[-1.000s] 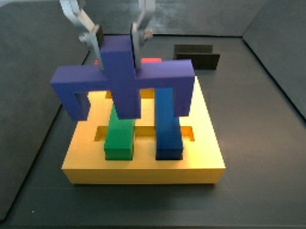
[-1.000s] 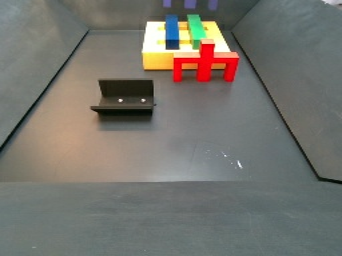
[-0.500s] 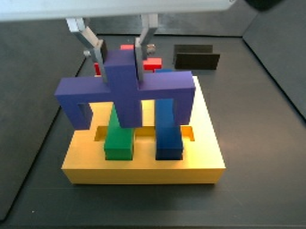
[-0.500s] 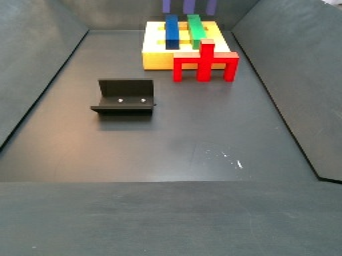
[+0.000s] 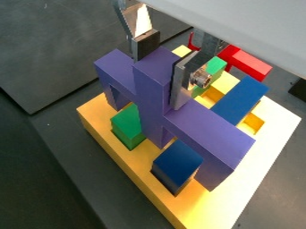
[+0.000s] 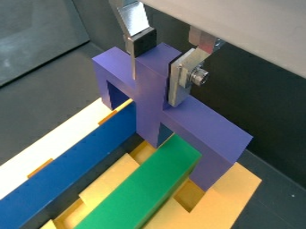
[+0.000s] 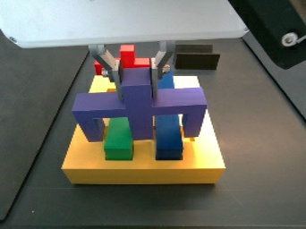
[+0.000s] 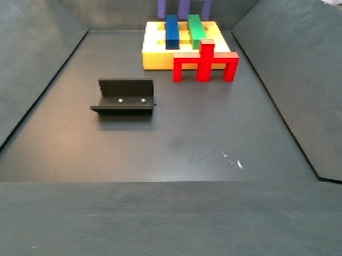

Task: Pick up the purple object. Move up. Move to above the board. Insert the purple object.
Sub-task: Insert the purple object.

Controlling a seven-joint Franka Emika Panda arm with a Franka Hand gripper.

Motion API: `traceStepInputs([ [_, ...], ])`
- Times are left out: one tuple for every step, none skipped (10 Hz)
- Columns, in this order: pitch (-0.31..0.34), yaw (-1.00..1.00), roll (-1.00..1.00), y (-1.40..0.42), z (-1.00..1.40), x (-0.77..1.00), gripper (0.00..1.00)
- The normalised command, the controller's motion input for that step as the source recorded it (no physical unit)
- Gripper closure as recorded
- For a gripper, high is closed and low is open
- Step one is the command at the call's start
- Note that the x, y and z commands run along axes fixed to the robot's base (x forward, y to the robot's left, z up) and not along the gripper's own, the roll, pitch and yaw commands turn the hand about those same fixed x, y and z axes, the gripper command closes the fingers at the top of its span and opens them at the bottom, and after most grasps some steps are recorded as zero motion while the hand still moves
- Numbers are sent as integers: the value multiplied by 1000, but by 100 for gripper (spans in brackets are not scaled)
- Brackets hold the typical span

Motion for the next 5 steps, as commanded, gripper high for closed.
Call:
traceStepInputs([
  [0, 0, 0, 0, -66, 246, 100],
  [0, 0, 0, 3, -51, 186, 100],
  [0, 0, -1, 9, -57, 134, 100],
  [0, 0, 0, 66, -83, 69, 100],
  [0, 0, 0, 180, -54, 0, 100],
])
